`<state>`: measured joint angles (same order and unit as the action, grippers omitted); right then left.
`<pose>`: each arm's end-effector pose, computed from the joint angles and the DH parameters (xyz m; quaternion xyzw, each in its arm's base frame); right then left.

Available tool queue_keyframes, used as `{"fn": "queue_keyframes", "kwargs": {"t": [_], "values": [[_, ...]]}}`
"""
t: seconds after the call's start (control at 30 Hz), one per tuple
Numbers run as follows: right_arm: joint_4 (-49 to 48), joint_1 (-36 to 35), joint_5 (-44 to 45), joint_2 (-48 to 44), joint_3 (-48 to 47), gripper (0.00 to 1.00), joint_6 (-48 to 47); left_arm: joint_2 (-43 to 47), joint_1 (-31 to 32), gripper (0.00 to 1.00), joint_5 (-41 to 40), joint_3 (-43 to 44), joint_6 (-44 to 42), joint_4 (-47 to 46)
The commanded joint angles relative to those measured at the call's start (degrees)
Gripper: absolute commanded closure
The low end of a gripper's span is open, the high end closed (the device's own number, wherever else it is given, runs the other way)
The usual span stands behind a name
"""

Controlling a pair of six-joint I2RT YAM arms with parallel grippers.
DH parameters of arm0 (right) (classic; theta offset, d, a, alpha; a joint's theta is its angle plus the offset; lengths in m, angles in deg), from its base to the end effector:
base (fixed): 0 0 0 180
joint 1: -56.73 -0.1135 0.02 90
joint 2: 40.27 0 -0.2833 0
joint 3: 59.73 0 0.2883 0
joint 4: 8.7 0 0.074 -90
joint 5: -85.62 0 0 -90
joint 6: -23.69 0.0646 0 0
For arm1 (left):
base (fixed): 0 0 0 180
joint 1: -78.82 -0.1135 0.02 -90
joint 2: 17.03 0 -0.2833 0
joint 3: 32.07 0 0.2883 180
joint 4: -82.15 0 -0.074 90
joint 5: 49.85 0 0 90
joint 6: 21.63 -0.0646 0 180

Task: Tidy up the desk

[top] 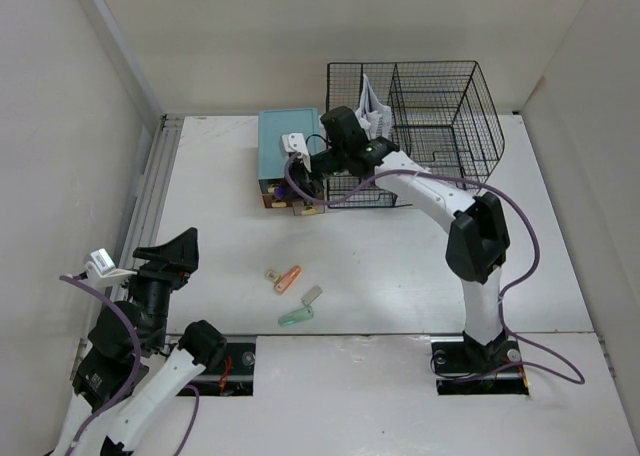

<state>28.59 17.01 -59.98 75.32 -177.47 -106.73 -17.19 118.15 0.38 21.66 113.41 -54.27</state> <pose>0.3665 0.3738 0.3162 -0.6698 0.4625 0.4115 0.4100 0.0492 0.0132 0.3677 -0.2903 0.5908 -0.3217 0.6806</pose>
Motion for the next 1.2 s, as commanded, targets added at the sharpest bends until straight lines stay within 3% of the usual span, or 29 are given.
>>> {"fn": "queue_keyframes", "kwargs": {"t": [0.0, 0.53, 0.8, 0.93, 0.97, 1.1, 1.17], "values": [[-2.25, 1.84, -8.39, 1.22, -3.87, 0.92, 0.52, 11.5, 0.13, 0.22, -0.92, 0.91, -0.56, -0.55], [4.25, 6.24, -12.7, 9.56, -10.19, 0.92, -5.98, 11.5, 0.13, 0.22, -1.45, 0.91, -0.56, -0.55], [12.59, 6.24, -5.77, 9.57, -10.72, 0.91, -15.73, 11.5, 0.13, 0.22, -1.45, 0.91, -0.56, -0.55], [16.11, 6.24, -2.51, 8.42, -9.93, 0.74, -19.42, 11.5, 0.13, 0.22, -1.45, 0.91, -0.56, -0.55], [16.12, 6.24, -2.5, 7.81, -9.15, 0.57, -19.43, 11.5, 0.13, 0.22, -1.45, 0.91, -0.56, -0.55], [16.82, 6.24, -1.1, 6.49, -7.56, 0.44, -20.66, 11.5, 0.13, 0.22, -1.45, 0.91, -0.56, -0.55], [16.82, 6.24, -1.1, 4.56, -7.56, 0.43, -20.66, 11.5, 0.13, 0.22, -1.45, 0.91, -0.56, -0.55]]}}
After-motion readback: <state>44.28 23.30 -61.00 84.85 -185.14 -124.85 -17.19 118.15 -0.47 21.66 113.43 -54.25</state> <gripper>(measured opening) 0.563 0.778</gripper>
